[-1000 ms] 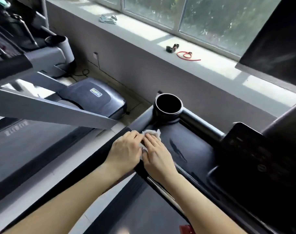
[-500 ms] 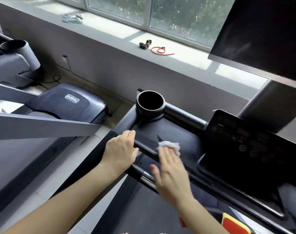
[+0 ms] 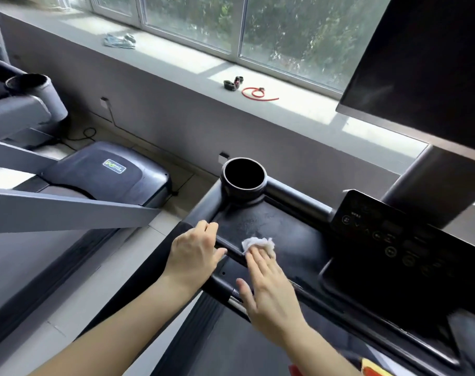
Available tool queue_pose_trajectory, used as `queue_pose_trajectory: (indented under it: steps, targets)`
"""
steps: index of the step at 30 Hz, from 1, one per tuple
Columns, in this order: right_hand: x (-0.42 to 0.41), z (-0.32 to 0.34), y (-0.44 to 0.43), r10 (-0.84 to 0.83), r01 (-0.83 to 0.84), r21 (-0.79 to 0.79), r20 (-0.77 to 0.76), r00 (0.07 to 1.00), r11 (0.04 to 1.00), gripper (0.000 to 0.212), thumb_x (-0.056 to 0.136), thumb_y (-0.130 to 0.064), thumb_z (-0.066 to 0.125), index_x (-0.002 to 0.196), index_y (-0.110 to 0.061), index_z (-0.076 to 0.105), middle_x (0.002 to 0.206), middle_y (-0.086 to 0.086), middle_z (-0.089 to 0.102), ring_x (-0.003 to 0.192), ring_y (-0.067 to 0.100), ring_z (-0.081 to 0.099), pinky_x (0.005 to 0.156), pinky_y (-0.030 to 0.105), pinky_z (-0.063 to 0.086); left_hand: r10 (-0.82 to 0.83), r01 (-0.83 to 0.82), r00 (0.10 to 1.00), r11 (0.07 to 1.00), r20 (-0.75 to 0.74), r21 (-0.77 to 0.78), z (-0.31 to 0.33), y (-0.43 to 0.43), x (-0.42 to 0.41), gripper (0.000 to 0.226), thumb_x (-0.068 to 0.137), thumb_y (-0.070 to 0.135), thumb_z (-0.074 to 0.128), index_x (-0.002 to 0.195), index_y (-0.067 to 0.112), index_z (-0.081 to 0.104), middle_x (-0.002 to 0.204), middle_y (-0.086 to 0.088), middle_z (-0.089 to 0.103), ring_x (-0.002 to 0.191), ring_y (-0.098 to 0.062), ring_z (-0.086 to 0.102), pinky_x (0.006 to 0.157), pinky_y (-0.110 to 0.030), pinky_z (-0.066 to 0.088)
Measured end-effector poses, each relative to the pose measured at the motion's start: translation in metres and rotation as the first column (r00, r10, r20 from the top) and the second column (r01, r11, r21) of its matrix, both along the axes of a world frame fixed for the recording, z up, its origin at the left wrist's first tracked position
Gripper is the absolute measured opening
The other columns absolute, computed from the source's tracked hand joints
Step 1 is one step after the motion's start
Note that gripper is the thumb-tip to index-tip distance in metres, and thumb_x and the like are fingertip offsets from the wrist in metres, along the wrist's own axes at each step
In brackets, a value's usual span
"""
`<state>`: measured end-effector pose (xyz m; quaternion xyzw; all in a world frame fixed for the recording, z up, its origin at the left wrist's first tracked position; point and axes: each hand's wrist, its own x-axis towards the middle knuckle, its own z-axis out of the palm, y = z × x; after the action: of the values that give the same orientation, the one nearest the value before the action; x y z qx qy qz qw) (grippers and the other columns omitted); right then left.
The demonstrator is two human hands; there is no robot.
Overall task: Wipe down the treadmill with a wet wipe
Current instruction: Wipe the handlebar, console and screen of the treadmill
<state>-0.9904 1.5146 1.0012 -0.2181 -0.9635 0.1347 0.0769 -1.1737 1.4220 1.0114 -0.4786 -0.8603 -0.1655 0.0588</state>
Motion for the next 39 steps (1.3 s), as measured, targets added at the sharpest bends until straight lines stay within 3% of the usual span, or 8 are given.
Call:
queue_pose_trajectory:
  steps: [2, 6, 12, 18, 22, 26, 33, 39]
  targets:
    - [-0.001, 0.001, 0.021, 0.083, -0.085, 0.043, 0.035, 0.996, 0.995, 0.056, 0.105, -0.046, 0.034, 0.145, -0.009, 0.048, 0.155, 0.004, 0.044, 0.150, 0.021, 0.031, 0.123, 0.037, 0.024, 0.000, 0.000, 1.000, 1.000, 0.005, 0.001, -0.001, 0.001, 0.000, 0.052, 0.065, 0.039, 0.095, 0.099, 0.011, 0.068, 0.085, -0.003, 0.063, 0.065, -0.026, 0.069, 0.053, -0.035, 0.056]
    - [-0.028, 0.015, 0.074, -0.213, 0.214, 0.006, -0.067, 0.975, 0.977, 0.043, 0.102, -0.048, 0.033, 0.116, -0.015, 0.057, 0.126, -0.001, 0.055, 0.127, 0.022, 0.046, 0.109, 0.040, 0.040, -0.004, 0.004, 1.000, 1.000, -0.005, 0.000, 0.001, 0.000, -0.002, 0.050, 0.067, 0.042, 0.093, 0.099, 0.011, 0.069, 0.086, -0.003, 0.064, 0.066, -0.026, 0.069, 0.054, -0.036, 0.056]
    - [-0.019, 0.010, 0.027, 0.106, -0.105, 0.083, -0.003, 0.994, 0.991, 0.050, 0.102, -0.041, 0.039, 0.138, -0.010, 0.054, 0.146, 0.004, 0.052, 0.140, 0.023, 0.042, 0.120, 0.031, 0.028, -0.007, 0.007, 1.000, 1.000, -0.015, 0.000, 0.000, 0.000, -0.003, 0.049, 0.064, 0.043, 0.094, 0.093, 0.014, 0.068, 0.080, -0.001, 0.064, 0.061, -0.026, 0.069, 0.051, -0.033, 0.054]
    - [-0.066, 0.009, 0.064, -0.280, 0.280, 0.057, -0.004, 0.960, 0.958, 0.066, 0.098, -0.057, 0.024, 0.120, -0.007, 0.061, 0.130, 0.010, 0.058, 0.130, 0.029, 0.046, 0.115, 0.041, 0.035, -0.014, 0.013, 1.000, 0.997, 0.023, 0.074, -0.003, -0.002, -0.008, 0.043, 0.066, 0.031, 0.093, 0.099, 0.011, 0.075, 0.085, -0.003, 0.075, 0.070, -0.029, 0.073, 0.060, -0.035, 0.059]
    - [-0.106, 0.001, 0.020, -0.069, 0.068, -0.020, -0.096, 0.993, 0.998, 0.048, 0.101, -0.039, 0.032, 0.115, -0.007, 0.065, 0.130, 0.012, 0.061, 0.130, 0.030, 0.051, 0.113, 0.042, 0.038, -0.007, 0.004, 1.000, 0.986, 0.014, 0.167, 0.000, -0.001, -0.010, 0.014, 0.084, 0.029, 0.063, 0.082, 0.018, 0.071, 0.075, 0.001, 0.072, 0.065, -0.027, 0.069, 0.055, -0.031, 0.052]
    - [-0.085, 0.013, 0.056, 0.137, -0.135, 0.067, -0.031, 0.990, 0.989, 0.046, 0.103, -0.032, 0.036, 0.134, -0.008, 0.061, 0.148, 0.007, 0.055, 0.143, 0.023, 0.042, 0.121, 0.032, 0.026, -0.026, 0.026, 1.000, 0.992, 0.005, 0.123, -0.005, -0.005, -0.014, 0.026, 0.071, 0.008, 0.079, 0.097, 0.011, 0.077, 0.083, -0.004, 0.076, 0.070, -0.029, 0.073, 0.059, -0.033, 0.058]
    - [-0.033, 0.012, 0.104, -0.173, 0.170, 0.046, 0.067, 0.983, 0.984, 0.082, 0.095, -0.058, 0.009, 0.151, -0.010, 0.046, 0.162, 0.005, 0.037, 0.154, 0.017, 0.023, 0.127, 0.032, 0.014, -0.046, 0.045, 0.999, 0.995, 0.009, 0.083, 0.001, -0.004, -0.013, 0.035, 0.066, 0.011, 0.087, 0.099, 0.011, 0.077, 0.085, -0.002, 0.076, 0.069, -0.027, 0.073, 0.059, -0.035, 0.060]
    - [-0.023, 0.011, 0.069, -0.467, 0.464, 0.096, 0.010, 0.884, 0.881, 0.080, 0.095, -0.060, 0.014, 0.128, -0.005, 0.061, 0.133, 0.009, 0.058, 0.128, 0.027, 0.050, 0.112, 0.040, 0.040, -0.049, 0.050, 0.999, 0.995, -0.015, 0.082, 0.000, -0.009, -0.010, 0.030, 0.067, 0.014, 0.085, 0.095, 0.013, 0.075, 0.079, 0.000, 0.075, 0.068, -0.027, 0.072, 0.059, -0.033, 0.056]
